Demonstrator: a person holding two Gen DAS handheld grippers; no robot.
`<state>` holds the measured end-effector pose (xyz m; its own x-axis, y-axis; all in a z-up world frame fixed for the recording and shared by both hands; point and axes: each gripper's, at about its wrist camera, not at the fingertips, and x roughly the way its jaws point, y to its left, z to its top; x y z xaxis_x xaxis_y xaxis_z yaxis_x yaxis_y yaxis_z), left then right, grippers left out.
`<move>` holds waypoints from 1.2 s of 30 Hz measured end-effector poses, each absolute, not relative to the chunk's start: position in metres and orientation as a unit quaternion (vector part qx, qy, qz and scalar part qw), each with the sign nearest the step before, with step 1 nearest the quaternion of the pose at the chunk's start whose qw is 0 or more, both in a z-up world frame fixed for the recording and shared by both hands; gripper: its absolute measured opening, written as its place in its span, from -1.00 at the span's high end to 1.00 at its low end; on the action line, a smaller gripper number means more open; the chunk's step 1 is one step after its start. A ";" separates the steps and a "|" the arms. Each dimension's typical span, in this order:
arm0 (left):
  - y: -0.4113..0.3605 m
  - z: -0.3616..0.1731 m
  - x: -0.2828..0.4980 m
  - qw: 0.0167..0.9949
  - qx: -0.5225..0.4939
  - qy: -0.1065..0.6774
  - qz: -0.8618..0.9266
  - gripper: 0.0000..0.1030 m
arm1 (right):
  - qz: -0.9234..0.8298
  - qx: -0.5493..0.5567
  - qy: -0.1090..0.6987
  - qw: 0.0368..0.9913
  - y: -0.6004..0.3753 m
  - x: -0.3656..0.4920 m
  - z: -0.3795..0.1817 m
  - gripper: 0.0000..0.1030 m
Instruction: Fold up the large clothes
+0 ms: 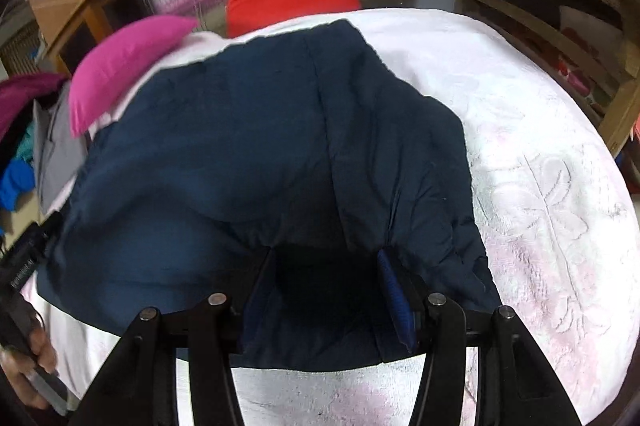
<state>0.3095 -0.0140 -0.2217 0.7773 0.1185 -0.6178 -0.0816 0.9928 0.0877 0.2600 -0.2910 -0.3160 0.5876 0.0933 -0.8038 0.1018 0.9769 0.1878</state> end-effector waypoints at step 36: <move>0.119 -0.271 0.322 0.842 -0.272 0.465 0.024 -0.64 | -0.012 0.326 0.444 0.835 -0.392 0.266 -0.347 -0.38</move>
